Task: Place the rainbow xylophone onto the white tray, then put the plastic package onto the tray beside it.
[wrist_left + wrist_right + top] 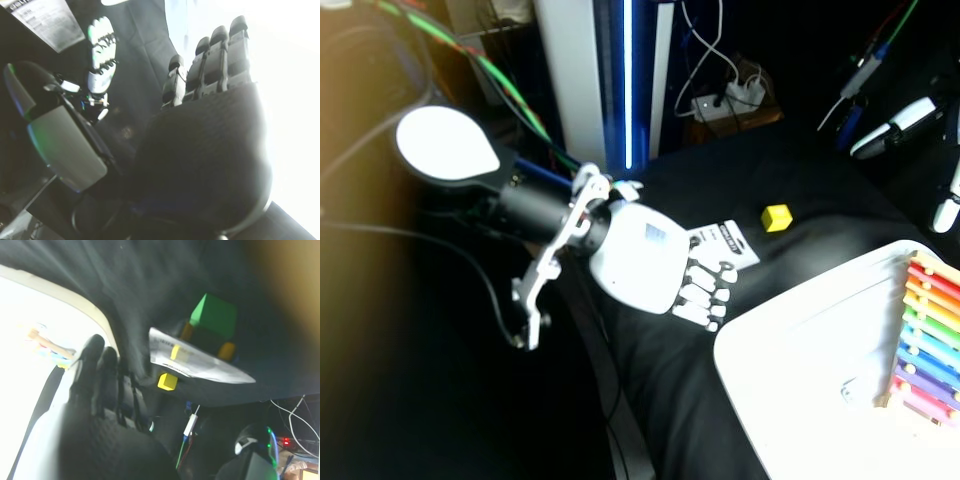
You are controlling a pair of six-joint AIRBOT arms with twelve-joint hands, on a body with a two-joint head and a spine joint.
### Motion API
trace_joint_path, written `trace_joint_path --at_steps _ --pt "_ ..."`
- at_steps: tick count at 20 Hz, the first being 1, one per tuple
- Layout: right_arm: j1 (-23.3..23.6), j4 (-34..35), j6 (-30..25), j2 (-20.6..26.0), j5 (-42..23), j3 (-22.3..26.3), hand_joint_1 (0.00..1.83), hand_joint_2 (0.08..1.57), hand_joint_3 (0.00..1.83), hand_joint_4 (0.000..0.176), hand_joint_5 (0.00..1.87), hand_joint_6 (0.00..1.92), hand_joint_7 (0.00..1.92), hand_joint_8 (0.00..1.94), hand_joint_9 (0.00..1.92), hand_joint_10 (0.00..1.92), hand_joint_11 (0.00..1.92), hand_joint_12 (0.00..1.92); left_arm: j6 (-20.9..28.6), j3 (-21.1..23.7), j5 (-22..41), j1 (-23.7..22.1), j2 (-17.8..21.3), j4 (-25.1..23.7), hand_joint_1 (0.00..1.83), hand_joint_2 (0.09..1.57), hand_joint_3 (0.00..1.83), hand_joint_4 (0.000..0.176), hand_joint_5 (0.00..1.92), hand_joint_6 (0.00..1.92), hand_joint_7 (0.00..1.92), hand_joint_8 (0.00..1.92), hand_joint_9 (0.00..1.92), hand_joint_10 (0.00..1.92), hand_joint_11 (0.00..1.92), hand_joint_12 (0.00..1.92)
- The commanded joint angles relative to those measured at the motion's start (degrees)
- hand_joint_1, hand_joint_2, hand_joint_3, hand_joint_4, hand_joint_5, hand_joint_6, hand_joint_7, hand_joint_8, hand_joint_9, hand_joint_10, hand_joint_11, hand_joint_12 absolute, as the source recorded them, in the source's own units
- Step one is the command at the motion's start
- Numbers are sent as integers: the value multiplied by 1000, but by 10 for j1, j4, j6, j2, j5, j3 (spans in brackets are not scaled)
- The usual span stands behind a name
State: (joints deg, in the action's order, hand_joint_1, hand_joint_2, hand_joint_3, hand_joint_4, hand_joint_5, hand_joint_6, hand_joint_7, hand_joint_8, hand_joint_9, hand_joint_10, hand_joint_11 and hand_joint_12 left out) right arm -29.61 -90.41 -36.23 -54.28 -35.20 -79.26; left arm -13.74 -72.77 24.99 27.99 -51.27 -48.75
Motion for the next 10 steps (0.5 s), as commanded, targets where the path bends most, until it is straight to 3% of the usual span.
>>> trace_joint_path --at_steps 1,4,10 --pt "0 26 -4 -2 -3 -1 590 551 5 0 56 0 110 0 127 0 146 224 0 2 42 -3 0 24 779 655 2 176 0 0 0 0 0 0 0 0" --pt "-7 24 -4 -6 -1 -2 594 540 0 0 86 0 138 0 222 3 310 173 0 2 42 -2 -2 25 777 667 6 176 0 0 0 0 0 0 0 0" --pt "-23 24 -4 -28 1 -13 596 572 4 0 74 3 132 2 155 0 238 104 -2 2 44 4 -6 28 802 649 0 176 0 0 0 0 0 0 0 0"
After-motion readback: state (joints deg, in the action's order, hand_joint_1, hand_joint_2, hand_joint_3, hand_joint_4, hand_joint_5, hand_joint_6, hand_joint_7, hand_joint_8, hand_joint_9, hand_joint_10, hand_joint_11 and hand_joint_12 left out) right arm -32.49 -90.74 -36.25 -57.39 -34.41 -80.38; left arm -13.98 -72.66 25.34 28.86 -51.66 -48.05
